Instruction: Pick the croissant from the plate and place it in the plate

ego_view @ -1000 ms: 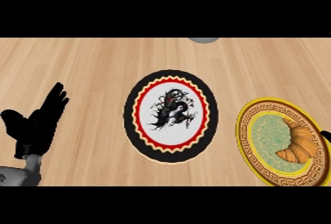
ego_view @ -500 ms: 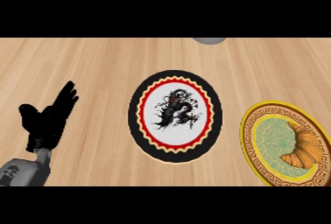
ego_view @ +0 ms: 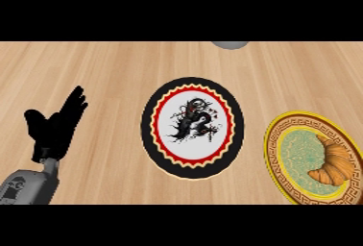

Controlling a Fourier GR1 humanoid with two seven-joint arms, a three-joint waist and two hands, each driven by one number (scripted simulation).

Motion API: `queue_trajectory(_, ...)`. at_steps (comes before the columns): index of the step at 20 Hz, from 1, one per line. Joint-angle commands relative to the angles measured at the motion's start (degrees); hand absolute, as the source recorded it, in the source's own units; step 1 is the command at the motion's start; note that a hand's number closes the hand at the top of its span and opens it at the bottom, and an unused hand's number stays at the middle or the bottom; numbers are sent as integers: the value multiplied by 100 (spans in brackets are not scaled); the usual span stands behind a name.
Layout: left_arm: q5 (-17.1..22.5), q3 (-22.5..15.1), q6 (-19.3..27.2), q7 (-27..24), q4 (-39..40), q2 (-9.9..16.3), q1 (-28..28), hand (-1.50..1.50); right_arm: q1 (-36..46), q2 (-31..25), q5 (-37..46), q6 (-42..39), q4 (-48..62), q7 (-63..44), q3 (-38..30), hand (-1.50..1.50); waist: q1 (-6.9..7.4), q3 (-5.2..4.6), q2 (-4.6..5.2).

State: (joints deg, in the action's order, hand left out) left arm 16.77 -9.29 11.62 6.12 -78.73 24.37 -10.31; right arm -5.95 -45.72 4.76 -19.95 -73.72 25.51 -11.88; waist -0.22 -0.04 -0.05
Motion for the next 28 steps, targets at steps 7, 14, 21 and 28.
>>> queue_trajectory(7,-279,100,6,172,-35,-239,-72,0,-83,-72,1275,132,-568,-953,473,-150,10,2,1)
queue_trajectory(14,-500,260,-247,-38,94,-408,11,0,269,46,1939,-221,-318,-1219,702,-150,20,3,5)
queue_trajectory(21,-596,619,-458,408,-188,-410,-121,0,759,619,2275,-623,-404,-1916,822,-150,23,4,2)
queue_trajectory(28,-887,762,-538,194,-127,-716,104,0,1262,801,2868,-702,84,-1844,742,-150,41,5,7)
